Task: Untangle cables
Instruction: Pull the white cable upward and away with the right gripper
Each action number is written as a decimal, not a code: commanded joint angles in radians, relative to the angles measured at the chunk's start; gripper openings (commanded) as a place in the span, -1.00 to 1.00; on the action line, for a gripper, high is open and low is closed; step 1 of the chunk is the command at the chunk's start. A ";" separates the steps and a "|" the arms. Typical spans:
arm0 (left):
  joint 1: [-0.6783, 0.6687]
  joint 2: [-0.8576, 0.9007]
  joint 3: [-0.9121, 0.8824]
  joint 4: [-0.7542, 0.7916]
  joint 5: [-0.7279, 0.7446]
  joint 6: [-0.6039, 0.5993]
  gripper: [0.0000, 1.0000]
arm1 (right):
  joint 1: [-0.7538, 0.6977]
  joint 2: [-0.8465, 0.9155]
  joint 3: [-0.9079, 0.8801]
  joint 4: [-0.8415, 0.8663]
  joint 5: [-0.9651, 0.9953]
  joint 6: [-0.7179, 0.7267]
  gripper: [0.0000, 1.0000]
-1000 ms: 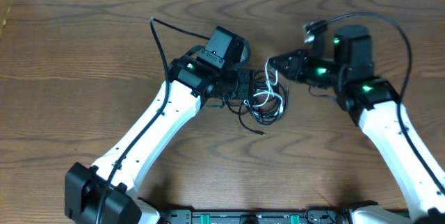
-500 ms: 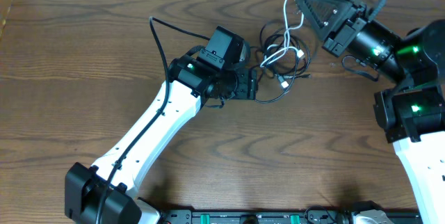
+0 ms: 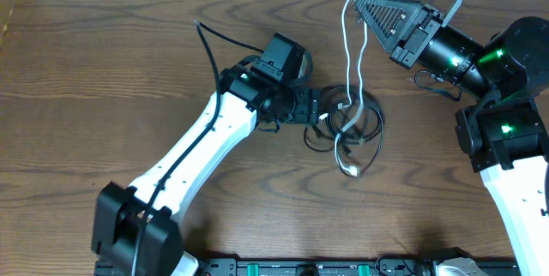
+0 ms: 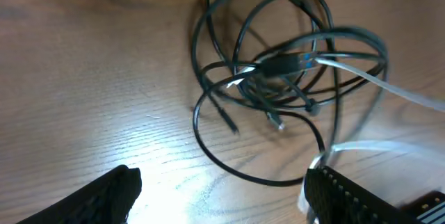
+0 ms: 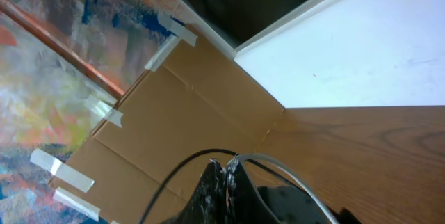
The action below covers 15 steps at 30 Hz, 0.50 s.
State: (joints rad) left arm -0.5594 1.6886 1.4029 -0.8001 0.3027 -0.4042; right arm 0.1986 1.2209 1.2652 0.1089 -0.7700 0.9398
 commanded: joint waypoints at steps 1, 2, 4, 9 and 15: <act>-0.001 0.023 0.004 0.001 0.045 0.003 0.62 | 0.006 -0.007 0.011 0.006 0.017 0.010 -0.97; -0.001 0.025 0.004 0.001 0.044 0.003 0.61 | 0.006 -0.007 0.011 0.006 0.028 0.010 -0.97; -0.001 0.030 0.003 0.001 0.044 0.003 0.62 | 0.006 -0.007 0.011 0.007 0.051 0.010 -0.97; -0.001 0.031 0.003 0.001 0.044 0.003 0.62 | 0.005 -0.007 0.011 0.042 0.187 0.064 -0.97; -0.001 0.031 0.003 0.004 0.044 0.003 0.62 | 0.002 -0.007 0.030 0.193 0.294 0.082 -0.97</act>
State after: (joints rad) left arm -0.5594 1.7130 1.4029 -0.7986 0.3386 -0.4042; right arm 0.1986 1.2209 1.2667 0.2806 -0.5655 0.9977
